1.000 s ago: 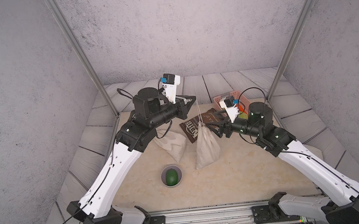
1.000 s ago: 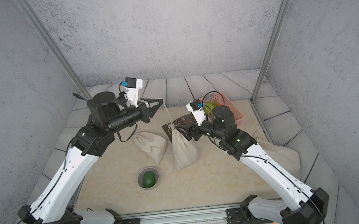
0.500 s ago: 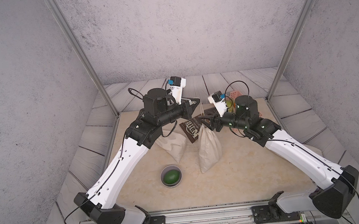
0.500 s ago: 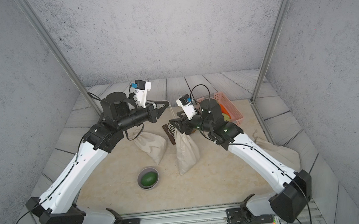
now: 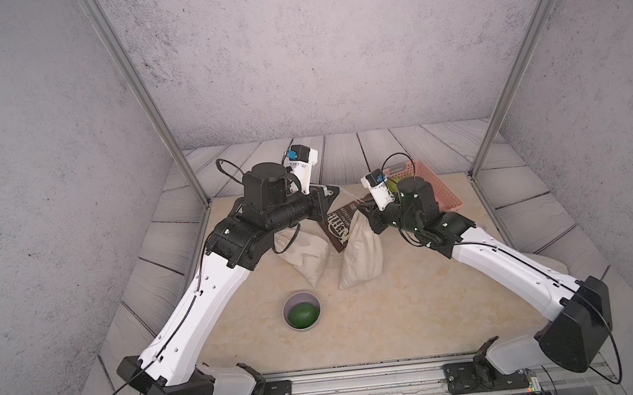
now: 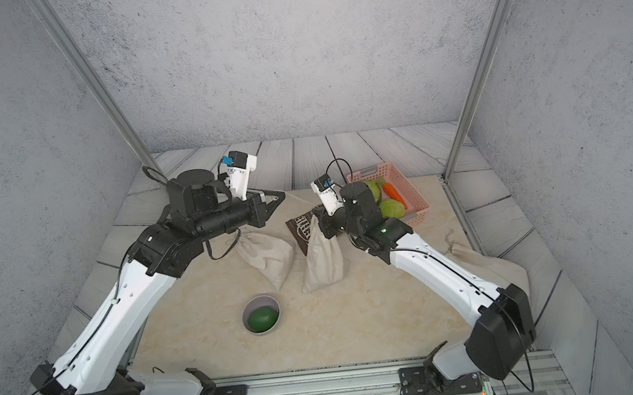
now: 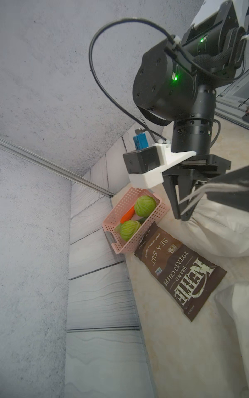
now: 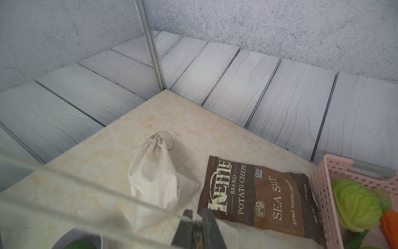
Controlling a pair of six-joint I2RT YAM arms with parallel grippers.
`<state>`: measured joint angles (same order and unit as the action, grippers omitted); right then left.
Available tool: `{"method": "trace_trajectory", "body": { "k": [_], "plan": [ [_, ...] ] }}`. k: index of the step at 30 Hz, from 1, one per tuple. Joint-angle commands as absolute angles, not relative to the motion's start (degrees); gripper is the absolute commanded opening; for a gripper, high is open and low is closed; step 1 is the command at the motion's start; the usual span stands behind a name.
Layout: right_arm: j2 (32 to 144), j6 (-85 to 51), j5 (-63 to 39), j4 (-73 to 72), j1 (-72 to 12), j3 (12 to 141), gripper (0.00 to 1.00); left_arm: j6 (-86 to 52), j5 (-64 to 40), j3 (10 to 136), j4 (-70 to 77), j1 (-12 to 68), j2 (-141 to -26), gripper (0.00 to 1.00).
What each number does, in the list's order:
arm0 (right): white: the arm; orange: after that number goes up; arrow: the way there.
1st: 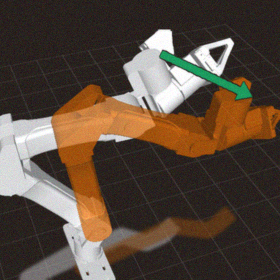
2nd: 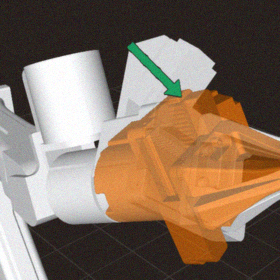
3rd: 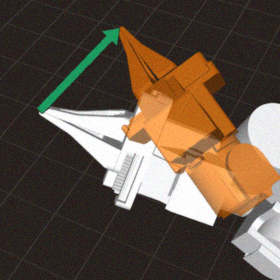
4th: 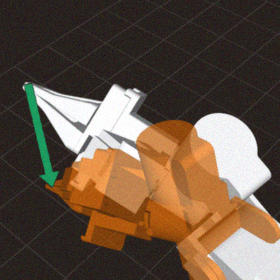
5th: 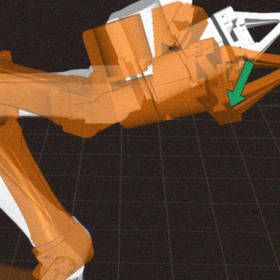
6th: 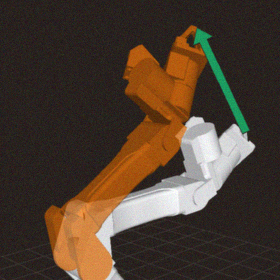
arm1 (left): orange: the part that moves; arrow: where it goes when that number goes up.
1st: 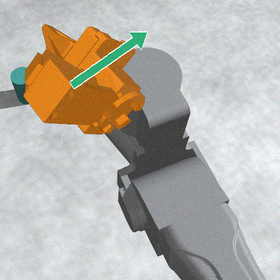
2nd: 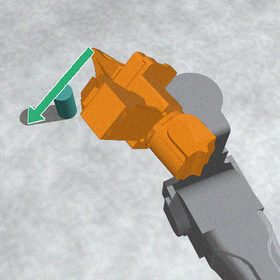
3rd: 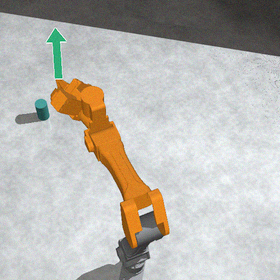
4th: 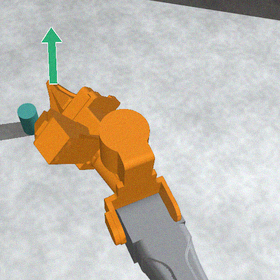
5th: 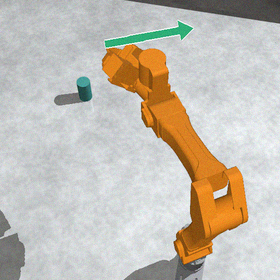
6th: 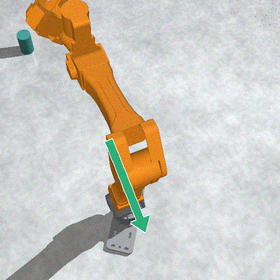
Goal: Close the soil bag
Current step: Frap the soil bag at the center of the board.
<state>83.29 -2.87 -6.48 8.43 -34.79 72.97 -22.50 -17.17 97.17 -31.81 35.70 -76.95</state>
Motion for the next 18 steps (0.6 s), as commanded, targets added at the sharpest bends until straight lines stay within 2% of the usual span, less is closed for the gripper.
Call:
{"method": "trace_trajectory", "body": {
  "k": [1,5,9,12,18],
  "plan": [
    [91.2,-3.0,8.6,22.4,-31.9,66.1,0.15,-21.4,-16.3,102.3,-18.6,34.2,-68.7,0.00],
    [93.9,-3.1,9.2,21.6,-31.1,65.2,0.15,-22.1,-15.5,101.3,-19.4,32.6,-68.0,0.00],
    [89.8,-1.7,1.0,18.9,-31.1,64.6,0.18,-22.9,-15.8,97.7,-18.8,32.1,-70.5,0.00],
    [85.5,-1.0,-6.7,17.9,-31.3,67.1,0.25,-25.5,-19.8,95.4,-17.0,32.1,-75.1,0.00],
    [79.7,-1.4,-13.7,14.8,-32.7,71.1,0.42,-28.2,-23.5,95.2,-14.9,32.7,-79.5,0.00]
  ]
}}
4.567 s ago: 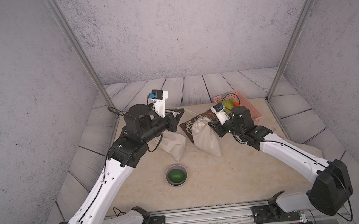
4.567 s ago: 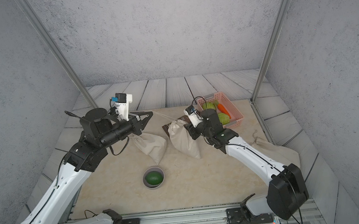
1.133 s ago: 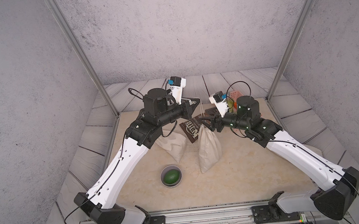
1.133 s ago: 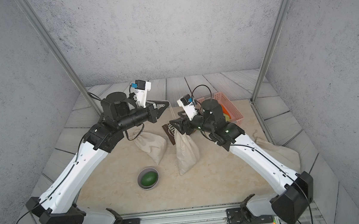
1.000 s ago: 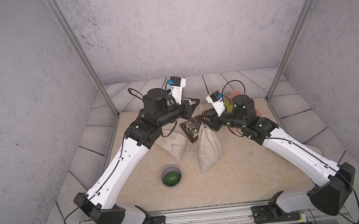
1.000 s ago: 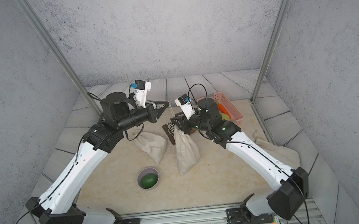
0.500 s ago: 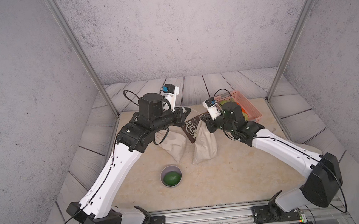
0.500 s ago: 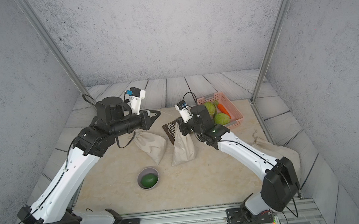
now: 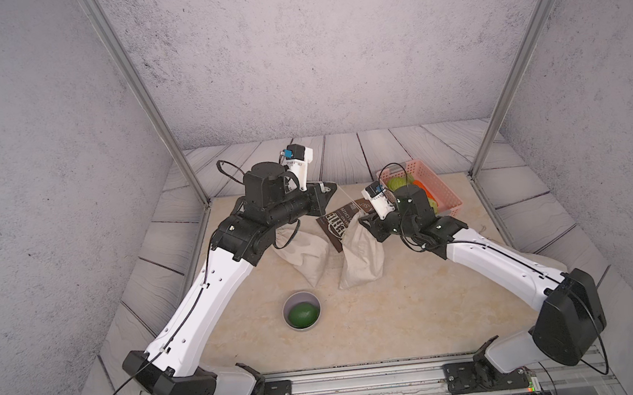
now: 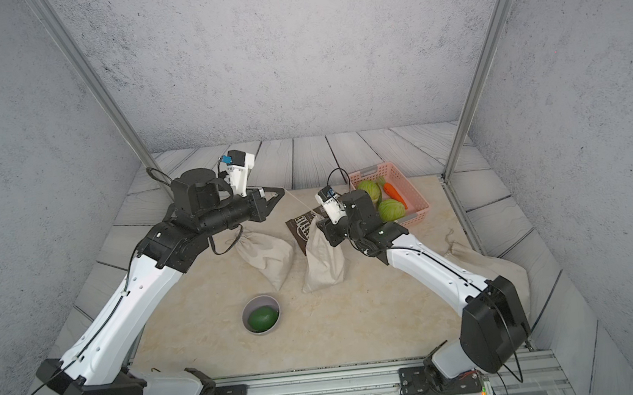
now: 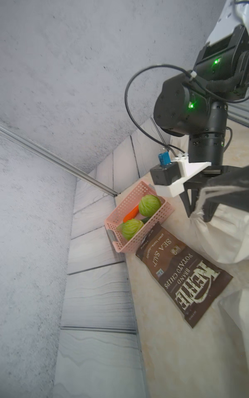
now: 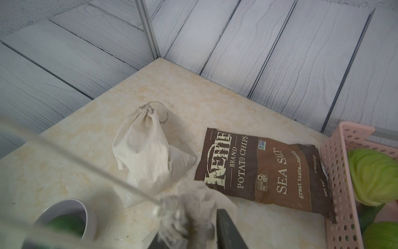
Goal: Close the soil bag
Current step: Frap the soil bag at the center of the board.
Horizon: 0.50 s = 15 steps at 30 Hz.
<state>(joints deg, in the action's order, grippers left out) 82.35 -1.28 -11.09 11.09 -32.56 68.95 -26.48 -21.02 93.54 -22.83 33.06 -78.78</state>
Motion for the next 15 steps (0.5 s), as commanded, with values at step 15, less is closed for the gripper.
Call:
{"method": "trace_trajectory", "body": {
  "k": [15],
  "plan": [
    [83.6,-4.0,-8.3,10.3,-38.8,81.2,0.63,-28.8,-24.6,96.4,-15.0,33.3,-79.4,0.00]
  ]
}}
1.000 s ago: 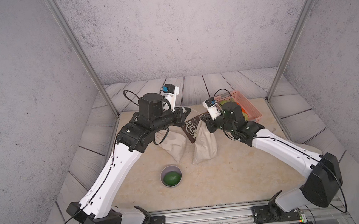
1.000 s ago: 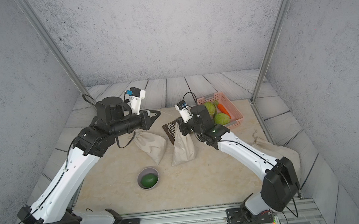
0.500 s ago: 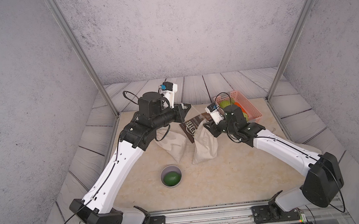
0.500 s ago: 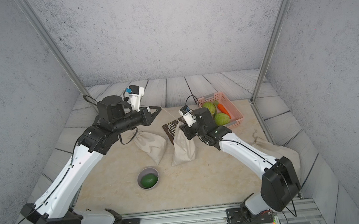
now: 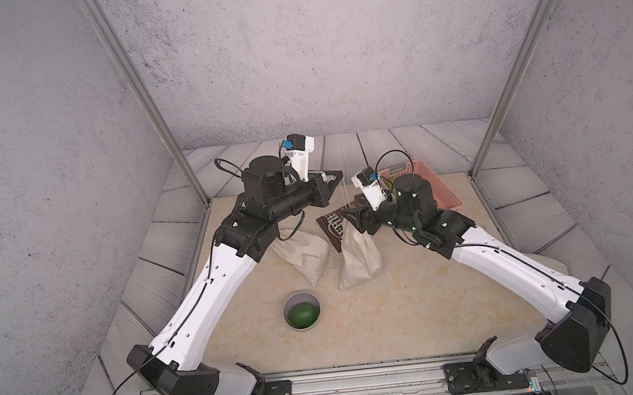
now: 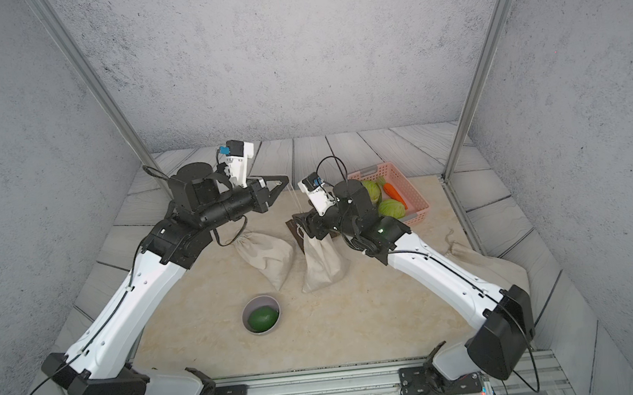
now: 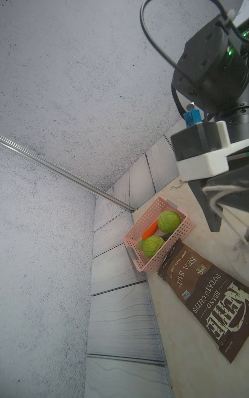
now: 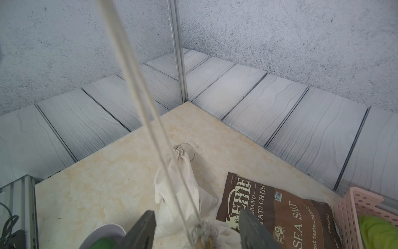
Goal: Close the soil bag
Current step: Frap the soil bag at the center of the board.
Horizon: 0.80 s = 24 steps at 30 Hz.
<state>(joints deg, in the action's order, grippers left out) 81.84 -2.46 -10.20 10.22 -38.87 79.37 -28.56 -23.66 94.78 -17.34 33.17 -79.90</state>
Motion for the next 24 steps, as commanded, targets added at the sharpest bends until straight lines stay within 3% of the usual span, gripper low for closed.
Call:
{"method": "trace_trajectory", "body": {
  "k": [1,6,10,20,24],
  "plan": [
    [84.2,-4.2,-7.9,10.3,-38.8,81.5,0.58,-28.8,-24.6,96.4,-15.0,33.3,-79.3,0.00],
    [87.4,-4.2,-3.3,13.5,-38.8,82.9,0.27,-29.0,-25.0,96.4,-14.6,33.3,-78.4,0.00],
    [91.4,-4.5,4.2,18.1,-38.3,81.1,0.14,-28.6,-25.1,97.8,-15.5,33.1,-77.0,0.00],
    [98.1,-5.1,15.4,21.6,-31.7,64.2,0.10,-29.5,-24.6,103.5,-19.5,22.2,-70.7,0.00],
    [96.7,-4.6,12.9,21.2,-29.3,62.3,0.13,-34.1,-26.1,102.2,-17.4,15.5,-68.9,0.00]
  ]
}}
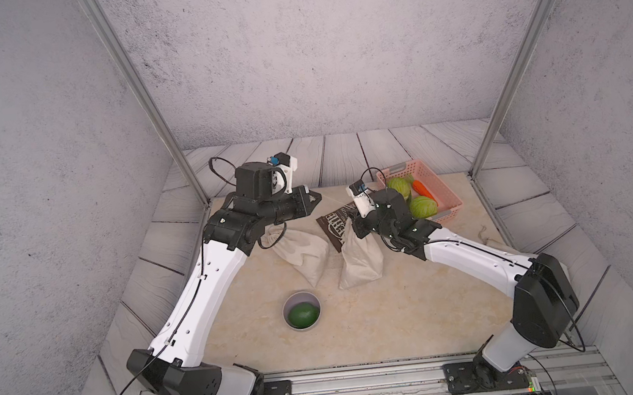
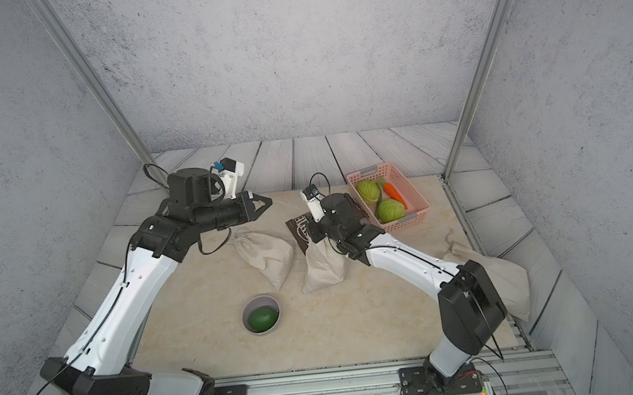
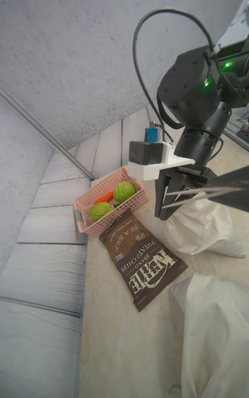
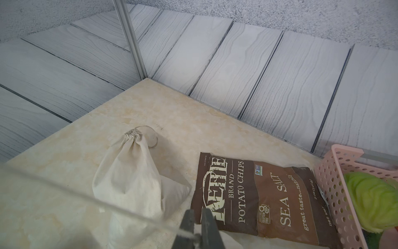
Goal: Close the soil bag
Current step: Frap the soil bag at the center of the board.
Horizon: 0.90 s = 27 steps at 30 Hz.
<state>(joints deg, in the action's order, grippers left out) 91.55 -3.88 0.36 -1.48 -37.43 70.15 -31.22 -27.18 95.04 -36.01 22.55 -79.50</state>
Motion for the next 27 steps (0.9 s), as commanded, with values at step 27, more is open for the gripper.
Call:
{"method": "trace_trajectory", "body": {
  "k": [27],
  "plan": [
    [84.6,0.2,-12.1,12.5,-29.3,69.2,0.41,-35.0,-28.1,91.4,-9.6,34.4,-73.8,0.00]
  ]
}}
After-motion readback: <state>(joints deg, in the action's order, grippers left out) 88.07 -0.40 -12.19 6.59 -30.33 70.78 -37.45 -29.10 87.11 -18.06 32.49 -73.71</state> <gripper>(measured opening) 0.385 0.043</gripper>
